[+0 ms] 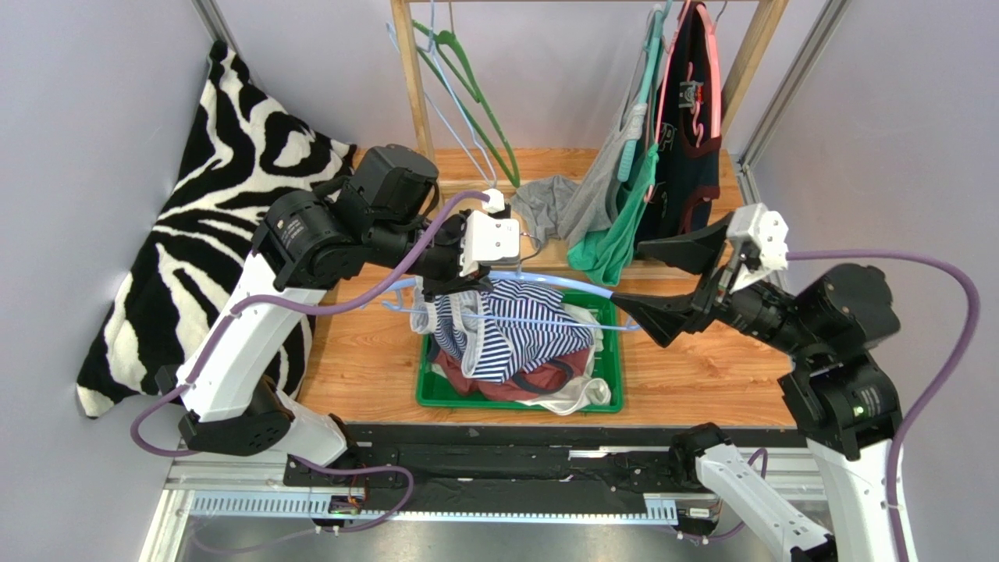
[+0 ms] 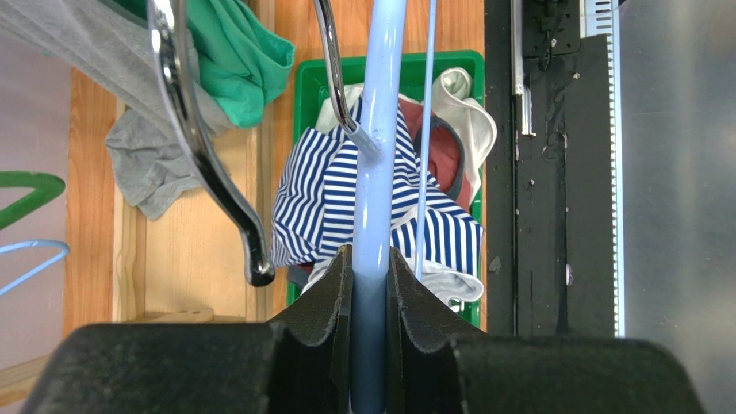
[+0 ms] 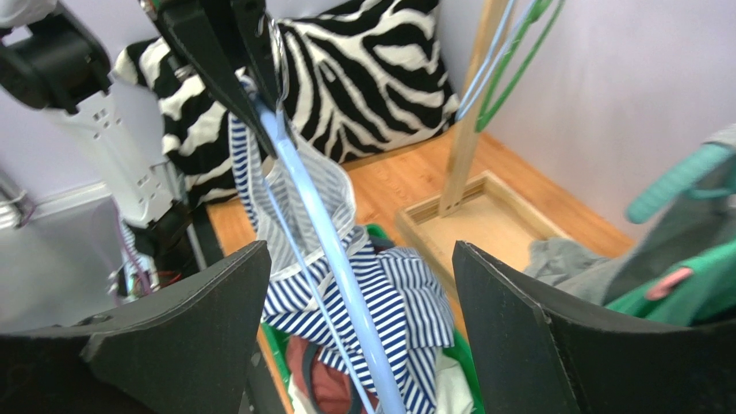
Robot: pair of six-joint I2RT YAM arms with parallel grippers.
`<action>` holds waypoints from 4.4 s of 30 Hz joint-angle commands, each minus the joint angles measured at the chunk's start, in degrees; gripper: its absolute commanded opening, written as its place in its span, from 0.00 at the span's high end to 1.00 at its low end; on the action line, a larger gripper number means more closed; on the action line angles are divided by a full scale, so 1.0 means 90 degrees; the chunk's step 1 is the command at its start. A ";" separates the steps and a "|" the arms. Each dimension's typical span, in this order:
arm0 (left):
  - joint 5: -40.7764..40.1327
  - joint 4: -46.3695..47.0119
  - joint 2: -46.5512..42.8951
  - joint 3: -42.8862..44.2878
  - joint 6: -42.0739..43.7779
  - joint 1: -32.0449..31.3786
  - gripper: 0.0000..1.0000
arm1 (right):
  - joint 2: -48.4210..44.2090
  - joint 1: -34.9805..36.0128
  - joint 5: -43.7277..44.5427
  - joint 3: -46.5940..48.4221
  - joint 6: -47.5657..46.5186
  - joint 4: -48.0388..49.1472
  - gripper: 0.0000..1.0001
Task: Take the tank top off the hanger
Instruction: Remove the tank top from the hanger, then place the hanger at the clothesline.
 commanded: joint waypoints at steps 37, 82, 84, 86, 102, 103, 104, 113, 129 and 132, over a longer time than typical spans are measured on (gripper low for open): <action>-0.1592 0.1086 -0.0877 0.0107 -0.0263 -0.0153 0.31 | 0.0281 0.1282 0.1411 0.0280 -0.0774 -0.1355 1.00; -0.3028 0.2181 -0.1355 -0.1143 -0.0997 0.0188 1.00 | -0.0139 0.1282 0.2145 0.0436 -0.1126 -0.1706 1.00; -0.3798 0.2492 -0.1434 -0.1035 -0.0957 0.0266 1.00 | -0.0236 0.1291 0.2165 0.0465 -0.1185 -0.1980 1.00; -0.4191 0.2669 -0.1473 -0.0899 -0.0957 0.0431 1.00 | -0.0305 0.1282 0.2126 0.0534 -0.1253 -0.2252 1.00; -0.1501 0.1733 -0.0985 -0.0567 -0.1377 0.0521 1.00 | -0.1018 0.1282 0.4332 0.1266 -0.1468 -0.2148 1.00; -0.1353 0.1703 -0.0936 -0.0518 -0.1406 0.0521 1.00 | -0.0970 0.1272 0.4575 0.1286 -0.1420 -0.2050 1.00; -0.1206 0.1645 -0.0917 -0.0498 -0.1406 0.0521 1.00 | -0.0921 0.1282 0.4799 0.1296 -0.1371 -0.1836 1.00; -0.0580 0.1546 -0.0614 -0.1142 -0.1280 0.0062 0.99 | 0.0279 0.1282 0.5524 0.1588 -0.0931 -0.0888 1.00; -0.2141 0.3704 -0.0800 -0.4530 -0.0801 0.0198 0.90 | 0.2808 0.1282 0.5944 0.3209 -0.0433 -0.1033 1.00; -0.2473 0.3900 -0.0634 -0.4853 -0.0947 0.0198 0.71 | 0.3208 0.1291 0.6012 0.3541 -0.0452 -0.1170 1.00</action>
